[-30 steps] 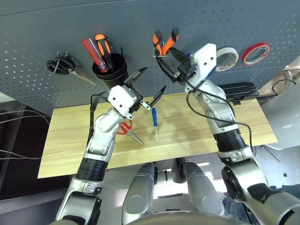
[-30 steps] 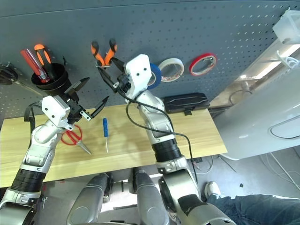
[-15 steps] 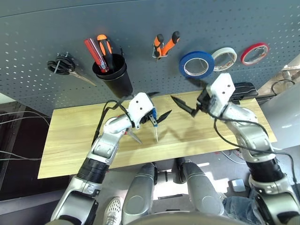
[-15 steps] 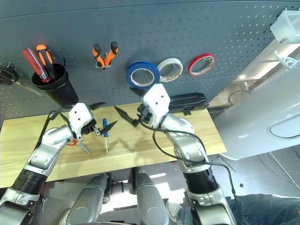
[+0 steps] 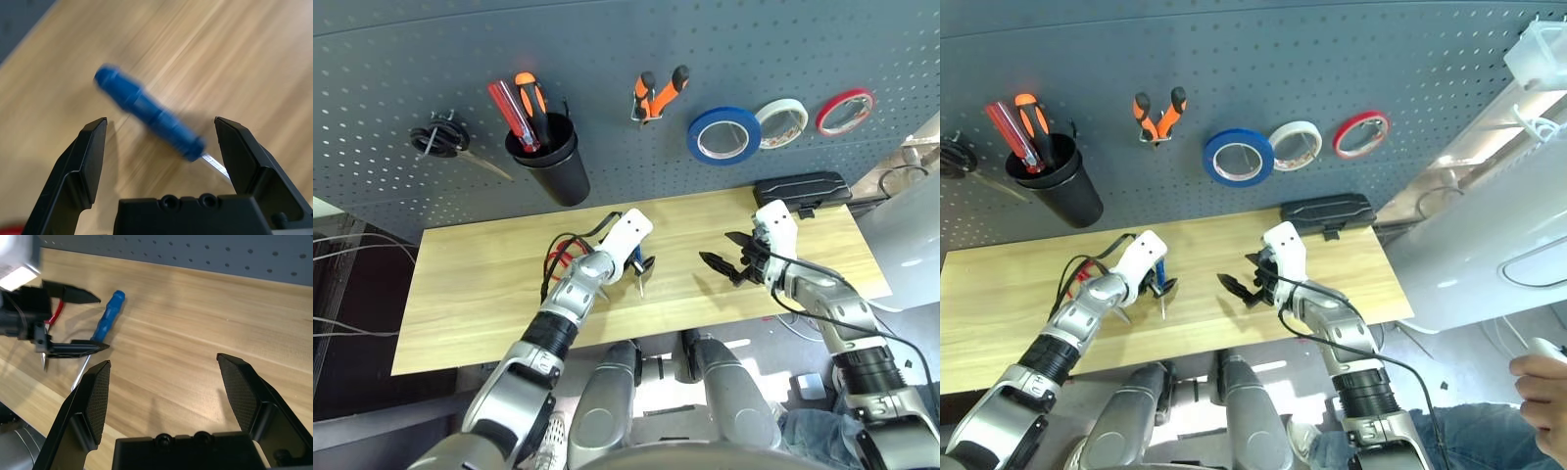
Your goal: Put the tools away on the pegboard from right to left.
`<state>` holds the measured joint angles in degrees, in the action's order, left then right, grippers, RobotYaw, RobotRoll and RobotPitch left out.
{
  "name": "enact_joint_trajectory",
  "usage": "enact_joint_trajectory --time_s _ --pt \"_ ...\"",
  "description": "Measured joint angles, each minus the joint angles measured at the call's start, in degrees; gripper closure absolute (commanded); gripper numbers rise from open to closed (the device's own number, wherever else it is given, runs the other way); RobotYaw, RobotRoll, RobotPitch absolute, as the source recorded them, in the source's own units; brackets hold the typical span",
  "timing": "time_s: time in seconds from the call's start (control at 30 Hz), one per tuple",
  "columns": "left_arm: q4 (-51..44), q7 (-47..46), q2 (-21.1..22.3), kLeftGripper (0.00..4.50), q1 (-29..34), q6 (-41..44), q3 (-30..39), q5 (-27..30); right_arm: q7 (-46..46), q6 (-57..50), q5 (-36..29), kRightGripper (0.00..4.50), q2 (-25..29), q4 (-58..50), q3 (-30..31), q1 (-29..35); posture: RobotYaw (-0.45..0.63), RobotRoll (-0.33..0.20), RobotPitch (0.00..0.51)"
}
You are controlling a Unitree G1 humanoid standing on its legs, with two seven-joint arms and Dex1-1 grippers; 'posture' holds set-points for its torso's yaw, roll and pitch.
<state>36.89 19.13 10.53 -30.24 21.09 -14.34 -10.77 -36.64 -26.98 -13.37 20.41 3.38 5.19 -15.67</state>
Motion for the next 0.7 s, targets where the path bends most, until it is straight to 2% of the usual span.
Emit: enact_joint_trajectory --time_s 0.07,0.17,0.33,0.5,0.7 --pt "2.37 -1.24 -1.14 0.00 -1.57 1.32 0.68 0.03 0.11 -0.15 0.02 0.03 -0.09 -0.02 0.00 -0.03 -0.03 0.000 0.280" --pt "5.23 -2.46 -3.02 0.62 -3.15 2.98 1.30 0.19 0.11 -0.33 0.03 0.00 -0.11 -0.58 0.06 -0.15 -0.03 0.000 0.279" --pt "5.85 -1.92 -5.41 2.25 -3.30 3.98 2.30 1.38 -0.67 -0.52 0.17 0.00 0.48 -2.15 0.58 -0.25 -0.04 0.000 0.273" --pt "1.17 -0.70 -5.20 3.96 -0.46 4.15 2.55 2.41 -2.22 -1.61 0.09 0.00 1.72 -3.30 0.73 -1.69 -0.03 0.000 0.265" --pt "-14.83 -0.07 -2.88 4.04 8.07 1.06 6.68 6.27 -7.05 -6.36 -1.55 0.00 4.53 -5.02 1.66 -3.48 -0.02 0.000 0.259"
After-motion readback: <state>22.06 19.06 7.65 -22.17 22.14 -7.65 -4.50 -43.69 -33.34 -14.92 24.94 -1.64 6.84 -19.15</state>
